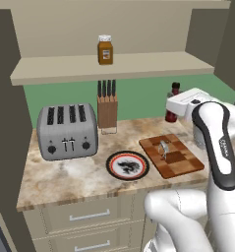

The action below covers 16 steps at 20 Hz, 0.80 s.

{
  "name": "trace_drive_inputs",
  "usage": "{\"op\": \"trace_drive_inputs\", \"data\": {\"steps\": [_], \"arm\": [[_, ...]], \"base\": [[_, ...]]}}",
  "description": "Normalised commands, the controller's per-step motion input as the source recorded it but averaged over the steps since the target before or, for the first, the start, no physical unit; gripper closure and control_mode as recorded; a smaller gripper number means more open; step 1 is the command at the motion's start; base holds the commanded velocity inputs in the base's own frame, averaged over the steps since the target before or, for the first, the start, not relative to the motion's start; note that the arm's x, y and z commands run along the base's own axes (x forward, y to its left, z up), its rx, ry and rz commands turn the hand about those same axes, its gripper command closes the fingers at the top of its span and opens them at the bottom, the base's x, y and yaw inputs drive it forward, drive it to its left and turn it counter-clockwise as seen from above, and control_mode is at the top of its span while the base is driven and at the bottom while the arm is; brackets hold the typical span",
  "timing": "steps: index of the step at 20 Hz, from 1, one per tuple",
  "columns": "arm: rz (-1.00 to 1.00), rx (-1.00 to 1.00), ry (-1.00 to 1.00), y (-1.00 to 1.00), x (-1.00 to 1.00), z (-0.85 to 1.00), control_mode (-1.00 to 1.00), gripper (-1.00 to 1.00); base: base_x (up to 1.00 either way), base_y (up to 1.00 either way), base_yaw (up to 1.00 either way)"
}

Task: Pick the fish from the plate and place it on the cutting board. Then pick the condiment bottle from the cabinet and place it next to the cutting board.

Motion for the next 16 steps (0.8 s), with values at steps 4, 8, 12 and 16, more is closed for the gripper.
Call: {"op": "trace_drive_inputs", "data": {"steps": [4,8,12,16], "arm": [[0.02,0.01,0.0,0.0,-0.01,-0.12,-1.0,1.0],[0.03,0.0,0.0,0.0,0.0,-0.15,-1.0,1.0],[0.04,0.0,0.0,-0.03,0.0,-0.27,-1.0,1.0],[0.04,0.0,0.0,-0.1,0.0,-0.37,-1.0,1.0]], "base": [[0.0,0.0,0.0],[0.0,0.0,0.0],[0.0,0.0,0.0],[0.0,0.0,0.0]]}}
